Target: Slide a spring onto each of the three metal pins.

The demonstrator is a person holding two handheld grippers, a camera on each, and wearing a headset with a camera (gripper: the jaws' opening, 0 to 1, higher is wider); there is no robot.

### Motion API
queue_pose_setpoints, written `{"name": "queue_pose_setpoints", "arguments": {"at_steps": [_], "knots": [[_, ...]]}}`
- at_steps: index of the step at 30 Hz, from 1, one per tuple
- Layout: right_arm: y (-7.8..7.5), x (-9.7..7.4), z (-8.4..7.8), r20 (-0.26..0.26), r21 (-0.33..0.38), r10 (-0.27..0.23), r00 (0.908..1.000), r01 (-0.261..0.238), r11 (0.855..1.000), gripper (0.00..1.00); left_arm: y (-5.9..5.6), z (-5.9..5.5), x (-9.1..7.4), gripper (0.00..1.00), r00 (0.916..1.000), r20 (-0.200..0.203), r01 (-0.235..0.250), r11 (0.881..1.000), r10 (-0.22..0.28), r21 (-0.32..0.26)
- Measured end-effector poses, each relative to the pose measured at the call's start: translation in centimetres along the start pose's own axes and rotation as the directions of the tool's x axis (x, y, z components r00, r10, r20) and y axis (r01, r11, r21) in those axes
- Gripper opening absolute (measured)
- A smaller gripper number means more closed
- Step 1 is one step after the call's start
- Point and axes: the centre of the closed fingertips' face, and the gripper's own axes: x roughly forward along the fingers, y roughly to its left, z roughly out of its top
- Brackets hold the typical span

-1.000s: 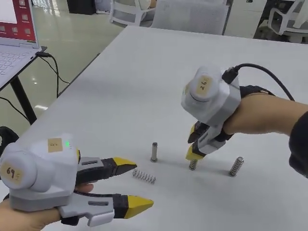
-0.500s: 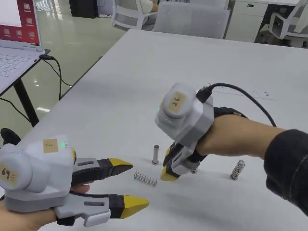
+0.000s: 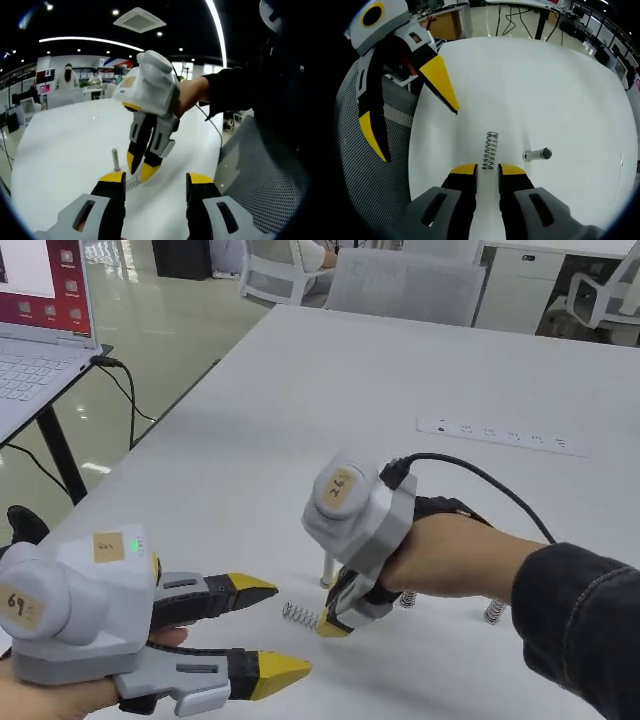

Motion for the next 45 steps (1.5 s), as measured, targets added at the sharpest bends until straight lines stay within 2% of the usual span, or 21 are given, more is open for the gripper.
{"name": "queue_pose_setpoints", "arguments": {"at_steps": [11,12,19,27,36,45], "knots": [[-0.1,1.2,-0.5,-0.027,-0.007,-0.033,0.9991,0.033,0.999,0.10,0.1,-0.2,-0.2,0.42,1.0000,-0.002,-0.006,1.000,0.006,-0.003],[-0.4,1.0,-0.3,-0.017,-0.021,-0.047,0.9987,0.047,0.999,0.08,0.2,-0.2,-0.2,0.42,1.0000,-0.002,-0.008,1.000,0.008,-0.003],[-0.3,0.7,-0.4,-0.017,-0.041,-0.055,0.9983,0.054,0.998,0.07,0.4,-0.5,-0.2,0.41,0.9999,-0.005,-0.014,1.000,0.014,-0.006],[0.7,-2.1,0.0,0.015,-0.061,-0.036,0.9992,0.037,0.997,0.07,0.3,-0.6,0.1,0.41,0.9999,-0.010,-0.011,1.000,0.011,-0.007],[1.8,-5.8,-0.1,0.062,-0.067,-0.029,0.9977,0.033,0.997,0.07,-0.3,0.1,0.8,0.40,0.9998,-0.010,0.014,1.000,-0.014,0.007],[3.5,-8.1,-1.0,0.050,-0.118,-0.008,0.9987,0.014,0.993,0.07,-1.0,1.2,1.7,0.36,0.9981,-0.012,0.061,0.997,-0.060,0.043]]}}
